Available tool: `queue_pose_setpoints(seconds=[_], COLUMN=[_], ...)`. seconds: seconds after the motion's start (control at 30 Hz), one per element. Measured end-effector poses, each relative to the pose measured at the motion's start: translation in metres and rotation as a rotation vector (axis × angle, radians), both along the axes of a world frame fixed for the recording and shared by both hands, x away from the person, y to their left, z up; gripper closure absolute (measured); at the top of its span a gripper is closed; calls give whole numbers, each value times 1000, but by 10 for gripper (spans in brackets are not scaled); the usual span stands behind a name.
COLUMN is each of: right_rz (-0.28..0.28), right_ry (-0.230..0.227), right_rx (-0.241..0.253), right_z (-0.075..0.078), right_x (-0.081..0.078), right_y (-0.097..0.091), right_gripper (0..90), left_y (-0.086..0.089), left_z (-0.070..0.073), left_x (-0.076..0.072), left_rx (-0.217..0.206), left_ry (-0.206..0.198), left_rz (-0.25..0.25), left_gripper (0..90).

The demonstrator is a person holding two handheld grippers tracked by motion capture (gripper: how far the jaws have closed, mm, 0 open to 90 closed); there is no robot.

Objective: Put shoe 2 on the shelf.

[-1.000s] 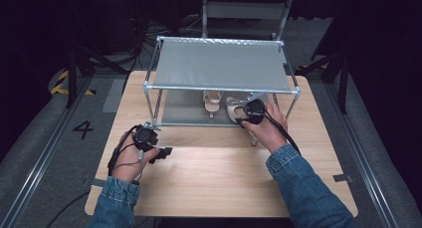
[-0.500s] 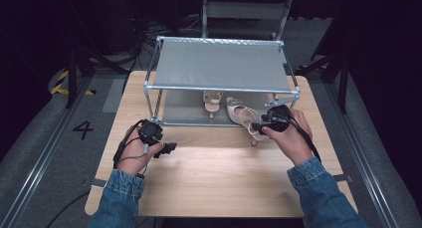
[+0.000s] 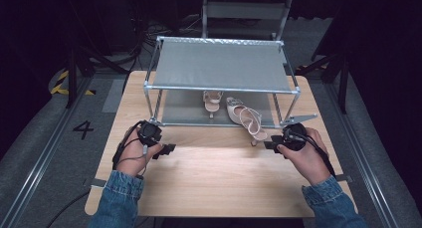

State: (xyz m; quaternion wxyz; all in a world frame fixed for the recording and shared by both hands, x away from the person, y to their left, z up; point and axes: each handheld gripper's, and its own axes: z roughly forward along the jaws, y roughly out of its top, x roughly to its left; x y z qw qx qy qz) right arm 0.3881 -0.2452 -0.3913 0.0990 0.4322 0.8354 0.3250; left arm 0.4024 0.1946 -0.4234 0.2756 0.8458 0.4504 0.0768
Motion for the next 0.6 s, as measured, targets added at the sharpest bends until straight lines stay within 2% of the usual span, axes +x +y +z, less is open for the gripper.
queue_pose_setpoints(seconds=[0.13,0.23,0.3,0.4,0.47,0.6], right_rz=[-3,-1,3,-1,-2,12], right_ry=[39,48,46,54,33,2], right_rx=[-31,-48,-53,-43,-22,7], right_z=[-15,-29,-43,-52,-61,-66], right_x=[5,11,17,21,25,28], right_y=[0,2,4,5,8,12], right_gripper=[561,530,559,588,606,652], left_y=[-1,-1,-1,-1,-1,2], left_z=[-2,-2,-3,-3,-3,-4], left_x=[0,0,0,1,0,-1], left_rx=[3,3,5,9,7,4], left_ry=[7,7,8,10,13,14], left_rz=[0,-3,-3,-8,-3,7], left_gripper=[319,318,317,317,314,314])
